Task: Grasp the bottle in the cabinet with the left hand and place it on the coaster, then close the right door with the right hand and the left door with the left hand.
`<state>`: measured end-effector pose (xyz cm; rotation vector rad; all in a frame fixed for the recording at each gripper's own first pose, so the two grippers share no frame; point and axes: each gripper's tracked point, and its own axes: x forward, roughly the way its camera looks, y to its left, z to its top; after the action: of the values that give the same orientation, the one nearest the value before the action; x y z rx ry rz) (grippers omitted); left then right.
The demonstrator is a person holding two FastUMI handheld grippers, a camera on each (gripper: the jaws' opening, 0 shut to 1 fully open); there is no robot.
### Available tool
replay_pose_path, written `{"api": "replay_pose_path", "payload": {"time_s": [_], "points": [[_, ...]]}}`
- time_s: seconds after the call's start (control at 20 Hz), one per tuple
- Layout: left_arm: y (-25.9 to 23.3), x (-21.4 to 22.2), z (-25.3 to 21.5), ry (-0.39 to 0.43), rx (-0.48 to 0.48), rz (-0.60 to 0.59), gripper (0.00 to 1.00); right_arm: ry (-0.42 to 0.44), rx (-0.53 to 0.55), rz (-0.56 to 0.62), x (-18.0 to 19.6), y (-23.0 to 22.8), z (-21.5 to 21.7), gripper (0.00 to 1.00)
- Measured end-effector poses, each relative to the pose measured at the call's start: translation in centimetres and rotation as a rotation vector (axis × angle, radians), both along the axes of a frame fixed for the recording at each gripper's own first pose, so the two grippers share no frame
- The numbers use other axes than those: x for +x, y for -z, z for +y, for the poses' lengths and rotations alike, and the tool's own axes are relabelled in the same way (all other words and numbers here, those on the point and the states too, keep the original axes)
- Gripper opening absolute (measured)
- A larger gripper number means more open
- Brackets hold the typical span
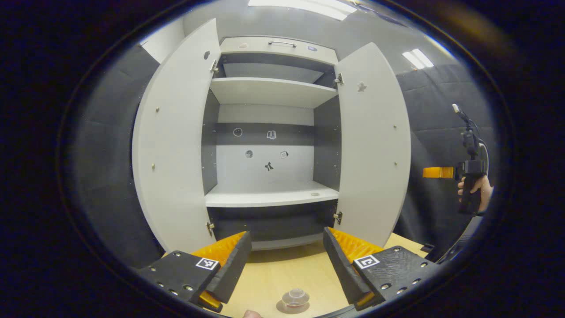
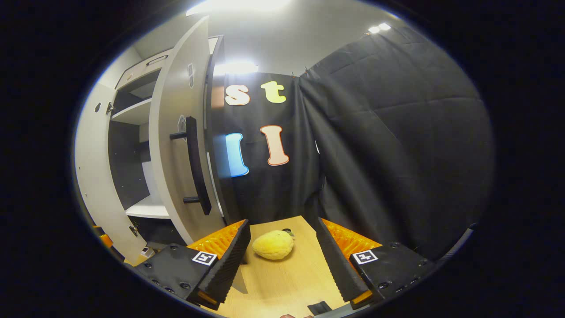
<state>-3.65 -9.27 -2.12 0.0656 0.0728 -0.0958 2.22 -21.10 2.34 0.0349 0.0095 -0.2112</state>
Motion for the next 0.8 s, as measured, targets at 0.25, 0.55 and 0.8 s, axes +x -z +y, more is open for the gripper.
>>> {"api": "replay_pose_path", "payload": {"time_s": [0.25, 0.55, 0.8], "points": [[-3.8, 0.4, -0.6, -0.129, 0.018, 0.035, 0.95, -0.125, -0.084, -0.063, 2.6, -4.4, 1.2, 0.92], [-6.7, 0.1, -0.2, -0.275, -0.02, 0.032, 0.95, -0.277, -0.09, -0.085, 5.5, -7.9, 3.3, 0.95], [-8.0, -1.2, 1.1, -0.358, -0.03, 0.005, 0.95, -0.334, -0.124, -0.101, 7.3, -8.7, 3.8, 0.92]]}}
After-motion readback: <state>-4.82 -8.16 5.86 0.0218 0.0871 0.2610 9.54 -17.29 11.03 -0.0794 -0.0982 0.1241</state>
